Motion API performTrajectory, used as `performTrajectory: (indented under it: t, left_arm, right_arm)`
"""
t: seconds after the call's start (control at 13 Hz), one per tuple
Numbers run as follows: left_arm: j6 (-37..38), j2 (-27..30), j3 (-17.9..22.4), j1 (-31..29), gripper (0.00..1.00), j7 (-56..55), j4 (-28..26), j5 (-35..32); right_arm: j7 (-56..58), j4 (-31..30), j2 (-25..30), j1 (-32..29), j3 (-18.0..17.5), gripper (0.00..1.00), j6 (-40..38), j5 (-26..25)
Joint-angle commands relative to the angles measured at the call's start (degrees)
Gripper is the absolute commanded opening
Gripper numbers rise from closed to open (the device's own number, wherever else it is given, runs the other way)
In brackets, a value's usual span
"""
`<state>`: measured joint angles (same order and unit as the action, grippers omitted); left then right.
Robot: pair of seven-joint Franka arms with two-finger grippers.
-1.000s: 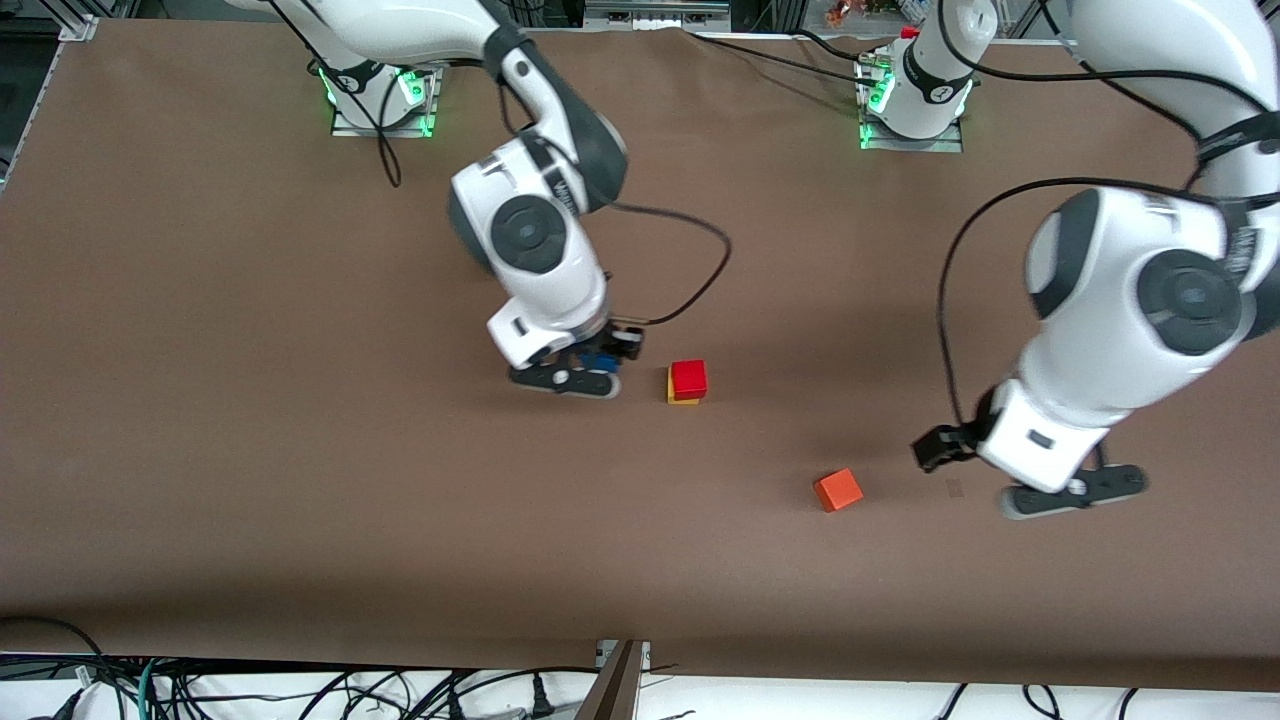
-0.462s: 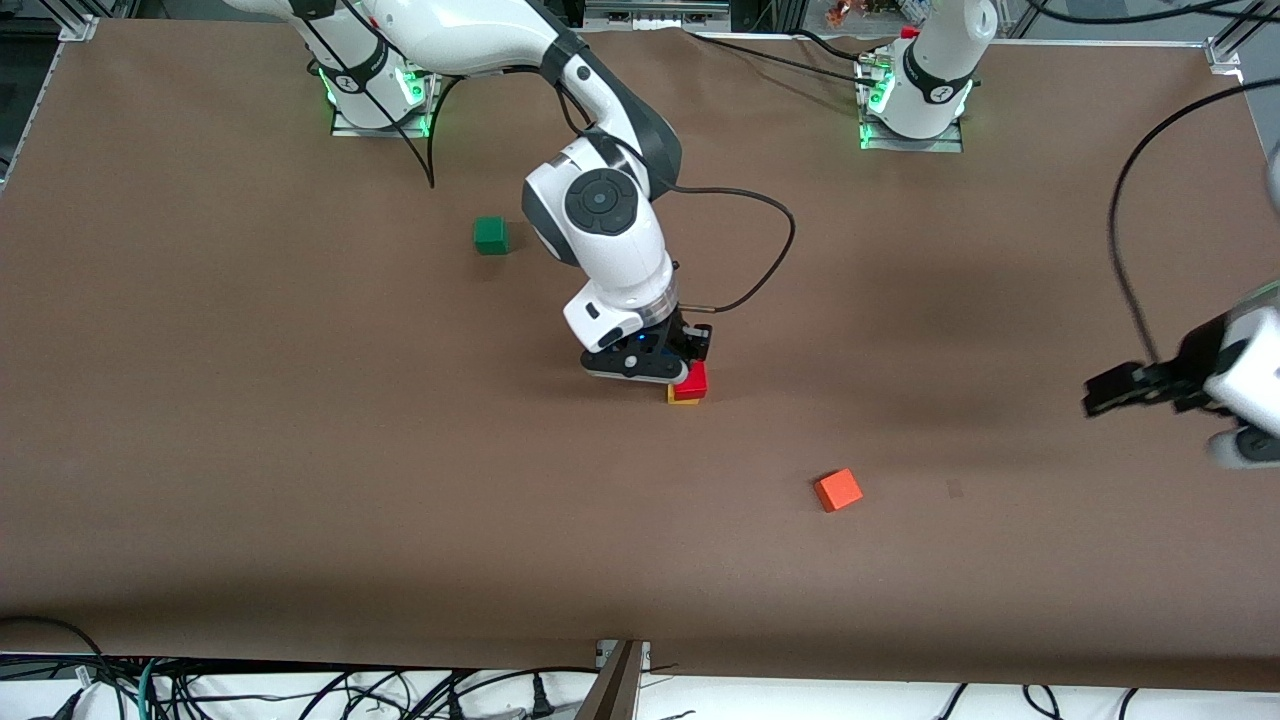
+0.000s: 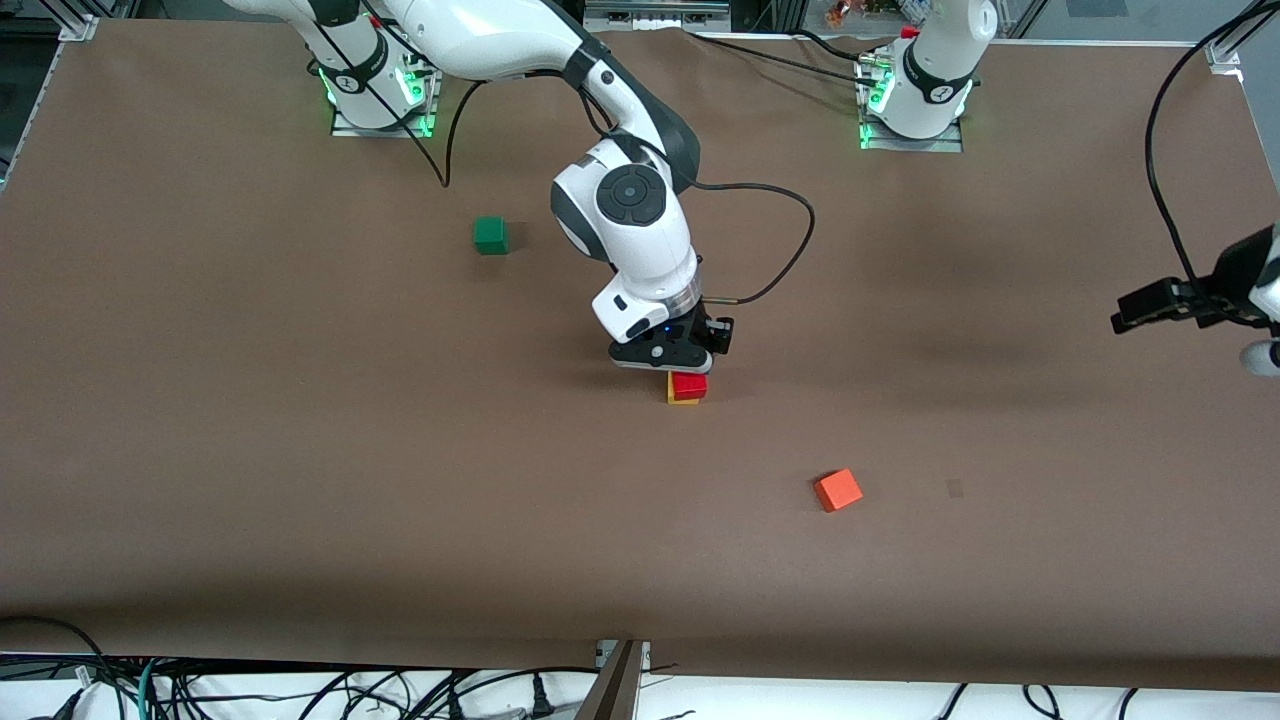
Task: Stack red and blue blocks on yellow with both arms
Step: 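Lower the blue block onto the red block with the right gripper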
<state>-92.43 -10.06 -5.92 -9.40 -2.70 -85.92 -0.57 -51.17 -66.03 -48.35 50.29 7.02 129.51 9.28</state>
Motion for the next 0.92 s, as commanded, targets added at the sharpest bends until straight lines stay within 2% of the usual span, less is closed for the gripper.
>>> performTrajectory:
  t: [0.0, 0.85]
  left_arm:
    - [-2.1, 1.3, -0.2, -0.9, 1.0, 0.6, -3.5, 1.4]
    - [-2.0, 0.8, -0.3, -1.9, 1.0, 0.9, -2.5, 1.4]
  right_arm:
    - [-0.9, 2.2, -1.2, 0.4, 0.6, 0.33, -0.1, -1.0]
    - [-0.2, 2.1, -2.8, 0.4, 0.6, 0.41, 2.5, -2.2]
